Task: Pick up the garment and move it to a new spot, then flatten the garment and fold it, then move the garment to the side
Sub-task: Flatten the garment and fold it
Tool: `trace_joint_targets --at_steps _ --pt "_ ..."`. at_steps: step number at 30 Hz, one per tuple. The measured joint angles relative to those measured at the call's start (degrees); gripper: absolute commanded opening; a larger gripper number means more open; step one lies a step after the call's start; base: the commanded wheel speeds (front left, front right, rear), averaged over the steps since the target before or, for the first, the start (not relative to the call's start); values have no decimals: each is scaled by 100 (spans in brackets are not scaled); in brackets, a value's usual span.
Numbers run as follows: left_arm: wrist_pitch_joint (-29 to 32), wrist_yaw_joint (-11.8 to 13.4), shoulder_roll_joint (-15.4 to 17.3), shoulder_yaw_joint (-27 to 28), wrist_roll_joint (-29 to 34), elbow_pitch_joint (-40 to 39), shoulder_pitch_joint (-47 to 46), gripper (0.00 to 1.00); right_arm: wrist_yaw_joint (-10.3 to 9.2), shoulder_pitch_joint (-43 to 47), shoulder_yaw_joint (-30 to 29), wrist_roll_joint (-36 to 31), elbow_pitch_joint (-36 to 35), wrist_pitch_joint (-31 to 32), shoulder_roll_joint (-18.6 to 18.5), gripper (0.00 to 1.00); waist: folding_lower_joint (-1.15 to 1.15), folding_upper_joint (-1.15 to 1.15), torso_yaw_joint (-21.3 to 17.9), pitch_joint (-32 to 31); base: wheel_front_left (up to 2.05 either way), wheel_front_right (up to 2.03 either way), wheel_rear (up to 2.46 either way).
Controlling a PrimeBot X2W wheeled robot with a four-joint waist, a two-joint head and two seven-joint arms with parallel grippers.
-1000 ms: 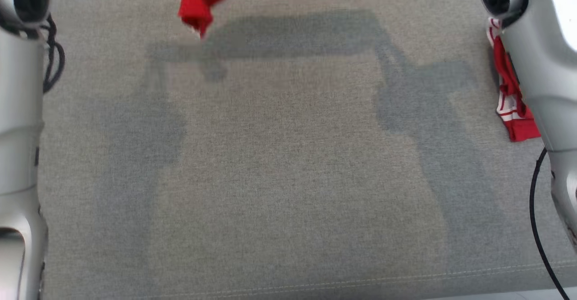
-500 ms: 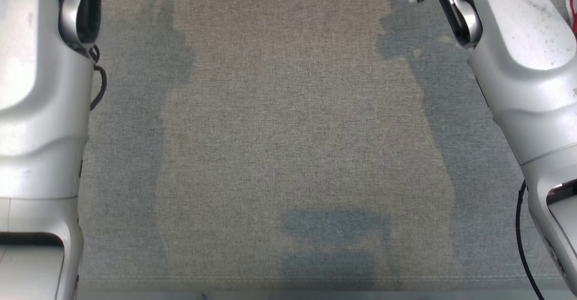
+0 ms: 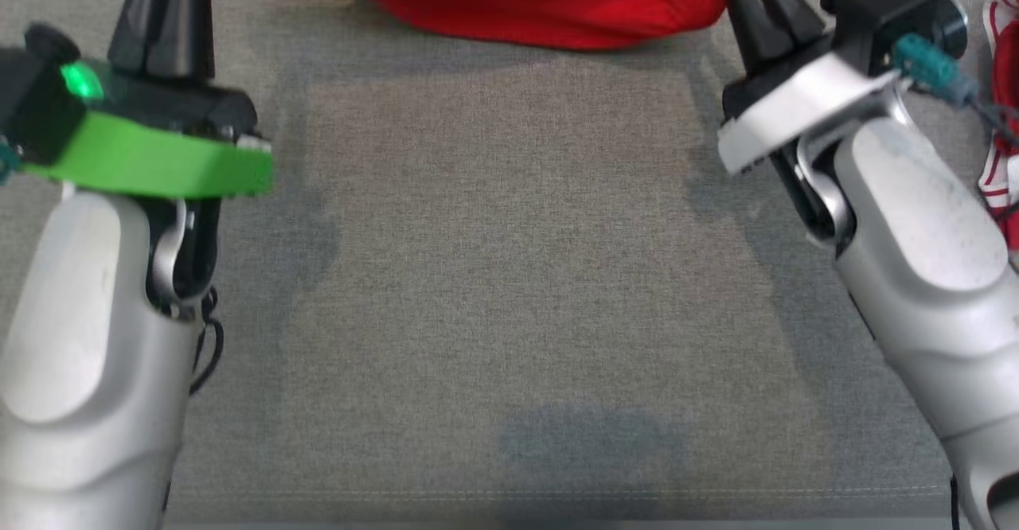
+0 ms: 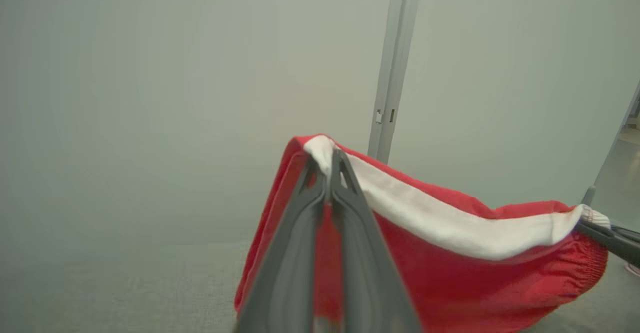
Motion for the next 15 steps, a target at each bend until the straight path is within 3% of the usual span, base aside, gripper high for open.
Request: trace_joint_targets --at_steps 9,15 --pt "1 -1 -344 538 15 -762 2043 0 1 2061 -327 155 -1038 -3 -91 0 -1 0 4 -502 0 0 0" --pt "1 -1 -742 767 209 -1161 3276 0 3 3335 -690 83 -1612 -2 111 0 -1 0 47 -921 0 0 0"
